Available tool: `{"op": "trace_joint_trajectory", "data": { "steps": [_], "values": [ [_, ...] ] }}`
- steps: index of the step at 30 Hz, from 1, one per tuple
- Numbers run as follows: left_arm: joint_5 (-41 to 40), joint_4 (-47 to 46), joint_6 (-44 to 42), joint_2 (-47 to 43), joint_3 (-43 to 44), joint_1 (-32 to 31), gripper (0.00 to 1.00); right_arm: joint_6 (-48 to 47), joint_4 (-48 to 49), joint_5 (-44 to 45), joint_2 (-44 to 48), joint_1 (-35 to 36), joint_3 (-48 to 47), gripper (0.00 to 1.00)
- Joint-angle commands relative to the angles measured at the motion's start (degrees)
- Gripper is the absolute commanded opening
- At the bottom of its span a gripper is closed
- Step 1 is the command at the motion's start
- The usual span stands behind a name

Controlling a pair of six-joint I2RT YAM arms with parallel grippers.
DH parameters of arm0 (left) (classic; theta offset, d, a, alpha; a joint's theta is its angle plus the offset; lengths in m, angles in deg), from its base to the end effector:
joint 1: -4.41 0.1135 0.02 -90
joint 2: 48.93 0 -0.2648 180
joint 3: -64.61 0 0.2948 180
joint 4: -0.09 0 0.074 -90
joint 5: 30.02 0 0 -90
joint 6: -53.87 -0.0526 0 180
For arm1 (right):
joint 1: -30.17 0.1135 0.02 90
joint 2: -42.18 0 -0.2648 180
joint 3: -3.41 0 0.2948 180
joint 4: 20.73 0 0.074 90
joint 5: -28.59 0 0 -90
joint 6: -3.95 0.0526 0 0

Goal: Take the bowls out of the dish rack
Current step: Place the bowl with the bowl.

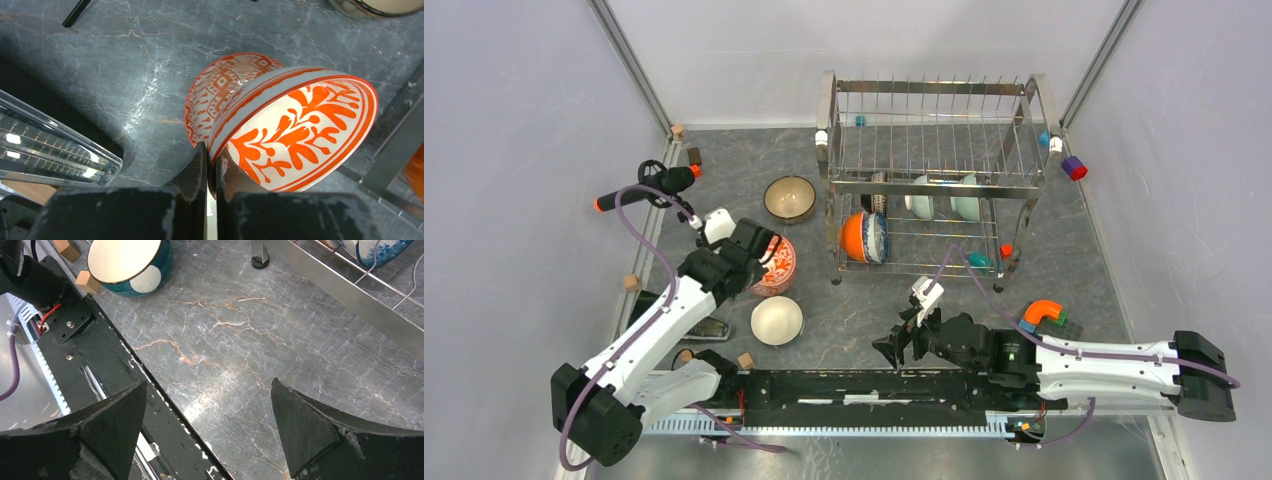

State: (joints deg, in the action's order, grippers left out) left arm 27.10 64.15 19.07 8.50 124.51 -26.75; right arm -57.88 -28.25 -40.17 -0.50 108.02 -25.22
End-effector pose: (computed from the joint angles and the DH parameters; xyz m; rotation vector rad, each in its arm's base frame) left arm 0.2101 -0.0936 0.2454 -0.6745 2.3078 0.1006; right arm 0.0661 0.2167 0.1762 -0.6105 1.9276 0.8631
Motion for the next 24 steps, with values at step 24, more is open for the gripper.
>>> {"op": "trace_joint_trajectory", "data": {
  "steps": [24],
  "values": [
    [16.7, -17.7, 4.0, 1.0, -11.6, 14.0, 0.02, 2.2, 4.2, 1.7, 4.5, -0.1, 3.6, 0.98]
  ]
}}
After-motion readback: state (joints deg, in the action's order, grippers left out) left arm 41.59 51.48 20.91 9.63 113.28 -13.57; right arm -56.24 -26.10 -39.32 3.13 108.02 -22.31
